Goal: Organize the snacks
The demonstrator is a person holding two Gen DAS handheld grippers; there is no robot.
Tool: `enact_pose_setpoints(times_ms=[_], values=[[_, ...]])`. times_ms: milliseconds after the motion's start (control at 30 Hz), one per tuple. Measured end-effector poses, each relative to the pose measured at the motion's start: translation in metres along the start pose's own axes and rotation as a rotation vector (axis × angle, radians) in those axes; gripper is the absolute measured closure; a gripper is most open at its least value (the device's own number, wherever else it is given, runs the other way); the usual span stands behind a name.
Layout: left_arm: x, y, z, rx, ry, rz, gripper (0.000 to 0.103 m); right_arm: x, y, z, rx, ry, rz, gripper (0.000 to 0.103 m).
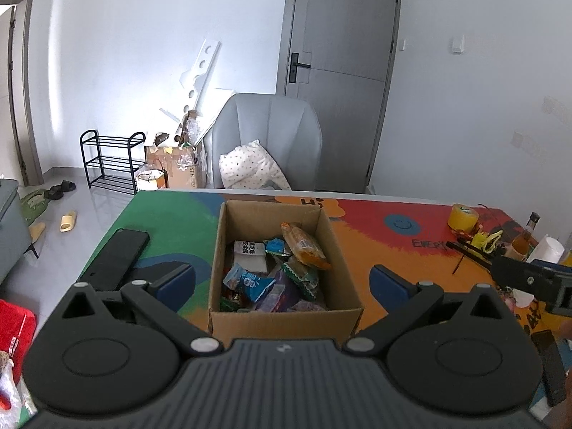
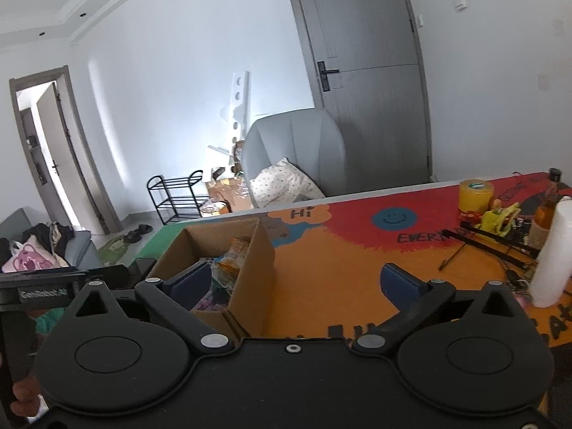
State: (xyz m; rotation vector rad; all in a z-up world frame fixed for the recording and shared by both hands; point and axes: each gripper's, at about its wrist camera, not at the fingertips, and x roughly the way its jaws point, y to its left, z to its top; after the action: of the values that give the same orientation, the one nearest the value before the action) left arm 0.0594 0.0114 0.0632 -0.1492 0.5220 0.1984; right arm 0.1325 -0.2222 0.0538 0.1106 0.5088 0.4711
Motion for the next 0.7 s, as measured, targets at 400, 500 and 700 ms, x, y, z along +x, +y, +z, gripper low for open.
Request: enact_pose_setpoints(times_ms=[400, 500, 700], values=[[-0.039, 0.002, -0.014, 0.066, -0.011, -0.009, 0.000, -0.032, 0.002, -0.003, -0.017, -0.004, -0.006, 0.000], [-0.049, 0.003, -0.019, 0.069, -0.019, -0.014, 0.000, -0.042, 0.004, -0.007, -0.022, -0.013, -0.007, 0.000], [-0.068, 0.003, -0.034, 0.113, -0.048, -0.026, 0.000, -0.062, 0.003, -0.015, 0.018, -0.025, -0.026, 0.000]])
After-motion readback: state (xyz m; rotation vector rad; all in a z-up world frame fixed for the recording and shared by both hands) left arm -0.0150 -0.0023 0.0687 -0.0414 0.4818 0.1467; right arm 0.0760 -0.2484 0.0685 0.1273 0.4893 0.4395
